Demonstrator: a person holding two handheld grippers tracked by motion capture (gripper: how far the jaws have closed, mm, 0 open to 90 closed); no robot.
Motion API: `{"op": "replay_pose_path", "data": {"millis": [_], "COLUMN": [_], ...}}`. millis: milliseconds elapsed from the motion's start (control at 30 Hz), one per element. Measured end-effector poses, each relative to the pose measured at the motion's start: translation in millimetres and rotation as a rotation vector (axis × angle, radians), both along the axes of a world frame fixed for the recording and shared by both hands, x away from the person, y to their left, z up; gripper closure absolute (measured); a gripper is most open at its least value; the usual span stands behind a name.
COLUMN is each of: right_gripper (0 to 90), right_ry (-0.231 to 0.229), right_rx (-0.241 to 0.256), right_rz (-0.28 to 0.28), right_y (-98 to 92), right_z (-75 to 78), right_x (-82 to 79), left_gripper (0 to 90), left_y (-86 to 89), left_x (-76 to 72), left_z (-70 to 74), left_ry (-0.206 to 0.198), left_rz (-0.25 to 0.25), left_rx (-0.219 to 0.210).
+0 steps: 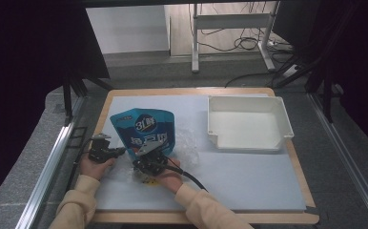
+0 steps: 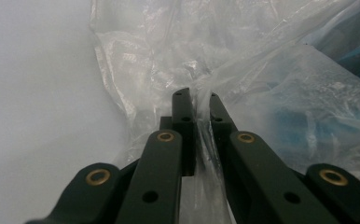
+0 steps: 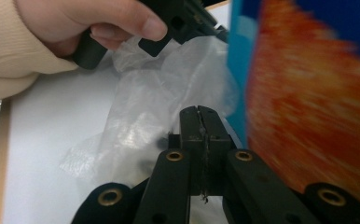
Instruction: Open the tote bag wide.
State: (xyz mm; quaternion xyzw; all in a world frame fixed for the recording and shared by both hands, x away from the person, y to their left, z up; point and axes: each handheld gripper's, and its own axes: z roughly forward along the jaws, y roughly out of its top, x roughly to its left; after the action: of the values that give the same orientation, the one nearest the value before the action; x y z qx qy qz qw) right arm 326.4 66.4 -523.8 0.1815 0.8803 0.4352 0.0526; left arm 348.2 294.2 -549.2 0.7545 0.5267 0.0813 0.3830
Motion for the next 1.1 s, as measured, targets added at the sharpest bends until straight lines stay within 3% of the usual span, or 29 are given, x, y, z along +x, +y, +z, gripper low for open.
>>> {"op": "replay_pose_path", "data": {"millis": [33, 200, 433, 567, 700, 800, 833, 867, 900, 1033, 1100], "right_gripper": [88.7, 88.7, 88.7, 88.7, 88.7, 88.7, 88.7, 88.7, 88.7, 88.6, 88.6], "right_ry": [0.014, 0.048, 0.076, 0.059, 0.012, -0.003, -0.011, -0.011, -0.016, -0.019, -0.044], "right_rx": [-0.019, -0.072, -0.082, -0.078, -0.046, -0.031, -0.021, -0.021, -0.022, -0.022, -0.055], "right_rz": [0.01, 0.044, 0.067, 0.064, 0.057, 0.021, -0.005, -0.005, -0.038, -0.089, -0.115], "right_y": [8.3, 15.3, 11.1, 4.6, -20.7, -45.9, -63.3, -63.3, -79.8, -102.1, -113.8], "right_z": [-6.1, -16.7, -21.6, -16.3, 2.6, 13.2, 17.0, 17.0, 18.7, 17.6, 14.2], "right_x": [-0.4, -3.2, -10.2, -12.7, -13.4, -12.6, -10.0, -10.0, -6.5, 1.7, 6.9], "left_gripper": [85.9, 85.8, 85.8, 85.8, 85.8, 85.7, 85.7, 85.7, 85.7, 85.6, 85.6], "left_y": [0.0, 0.2, -0.7, -0.7, -0.6, -1.0, -1.1, -1.5, -1.6, -1.8, -1.9], "left_x": [0.0, 0.0, -0.2, -0.3, -0.2, -0.6, -0.7, -0.7, -0.8, -1.1, -1.1], "left_z": [0.0, 0.0, 0.2, 0.1, 0.1, 0.3, 0.4, 0.3, 0.3, 0.3, 0.3], "left_ry": [0.0, 0.0, 0.0, 0.0, 0.0, -0.001, -0.001, -0.002, -0.002, -0.003, -0.002], "left_rz": [0.0, -0.003, 0.003, 0.003, 0.002, 0.004, 0.004, 0.008, 0.008, 0.01, 0.011], "left_rx": [0.0, -0.001, 0.002, 0.002, 0.002, 0.005, 0.005, 0.005, 0.006, 0.006, 0.005]}}
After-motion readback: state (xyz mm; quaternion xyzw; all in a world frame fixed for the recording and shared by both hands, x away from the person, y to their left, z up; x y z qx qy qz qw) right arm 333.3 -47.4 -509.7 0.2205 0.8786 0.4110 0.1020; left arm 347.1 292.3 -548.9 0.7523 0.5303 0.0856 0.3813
